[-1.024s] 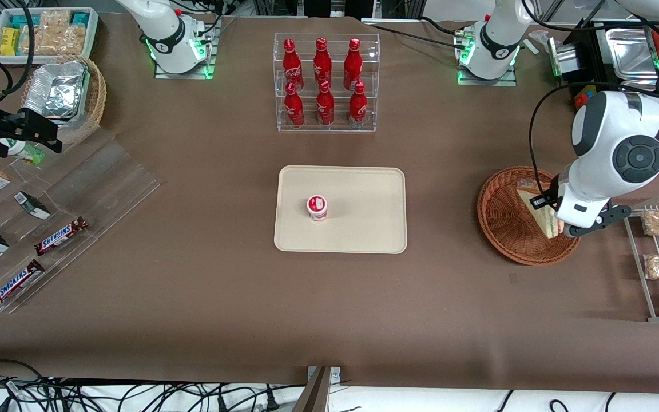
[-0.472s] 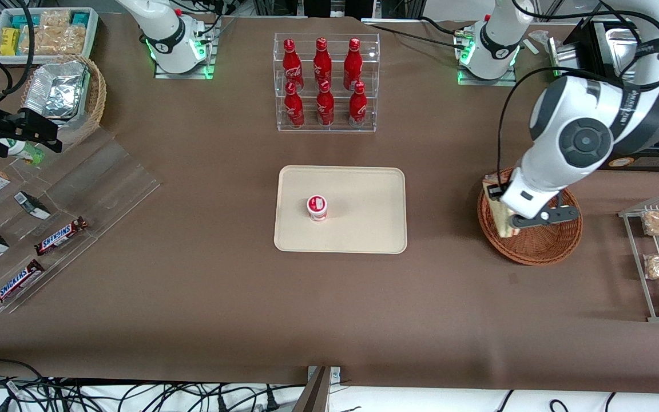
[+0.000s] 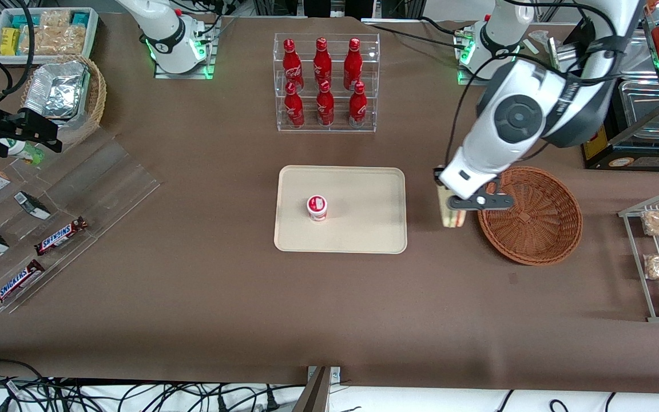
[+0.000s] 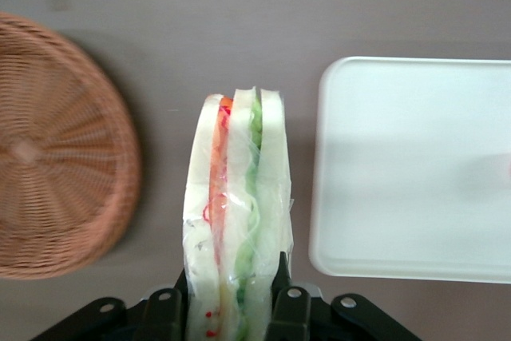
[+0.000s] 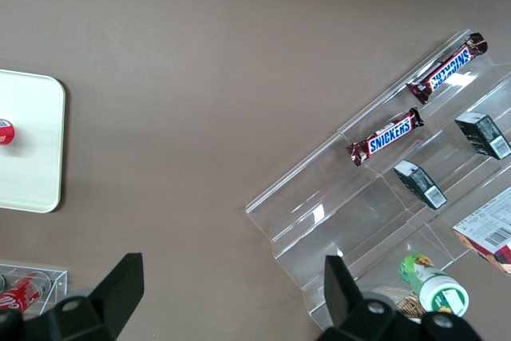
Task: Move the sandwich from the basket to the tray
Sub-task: 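Lift the sandwich out of the basket and carry it toward the tray, then lower the sandwich onto the tray beside the strawberry cup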
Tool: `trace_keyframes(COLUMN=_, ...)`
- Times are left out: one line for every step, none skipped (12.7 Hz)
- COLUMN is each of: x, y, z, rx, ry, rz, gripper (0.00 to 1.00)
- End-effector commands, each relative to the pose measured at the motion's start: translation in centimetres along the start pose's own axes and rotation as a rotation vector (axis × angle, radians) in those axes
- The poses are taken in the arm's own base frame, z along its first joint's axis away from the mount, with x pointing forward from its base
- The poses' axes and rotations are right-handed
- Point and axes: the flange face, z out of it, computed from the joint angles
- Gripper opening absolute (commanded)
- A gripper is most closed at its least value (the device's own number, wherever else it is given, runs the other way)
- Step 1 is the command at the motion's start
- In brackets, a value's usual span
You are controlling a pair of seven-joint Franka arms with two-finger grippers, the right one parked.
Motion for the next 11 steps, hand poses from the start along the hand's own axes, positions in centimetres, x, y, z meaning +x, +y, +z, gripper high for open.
trace_keyframes(x=-1.5, y=6.7, z=2.2, rx=-0.035, ry=0.008, rz=0.0, gripper=0.38)
trace_keyframes(x=-2.1, y=8.2, z=3.5, rx=-0.011, ry=0.01, rz=0.013, gripper=0.38)
trace_keyframes(x=-2.6, y=10.2, z=4.7, rx=0.015, ry=0.02, rz=0.005, gripper=0.38)
trace_keyframes(x=-2.5, y=11.6, z=6.2, rx=0.042, ry=0.032, rz=-0.003, gripper=0.38)
trace_keyframes(x=-2.5, y=12.8, z=7.9, rx=0.068, ry=0.041, rz=-0.014, gripper=0.38)
trace_keyframes(x=-2.2, y=13.8, z=9.2, rx=0.073, ry=0.06, rz=-0.021, gripper=0.38)
trace_keyframes(x=-2.2, y=14.6, z=10.3, rx=0.061, ry=0.079, rz=-0.034, gripper=0.38)
trace_keyframes(x=-1.8, y=14.9, z=11.5, rx=0.05, ry=0.096, rz=-0.031, gripper=0.38)
trace_keyframes(x=-1.7, y=14.9, z=12.2, rx=0.059, ry=0.107, rz=-0.027, gripper=0.38)
trace_keyframes(x=-1.6, y=14.9, z=12.7, rx=0.068, ry=0.112, rz=-0.018, gripper=0.38)
trace_keyframes(x=-1.5, y=14.8, z=13.5, rx=0.072, ry=0.102, rz=-0.018, gripper=0.39)
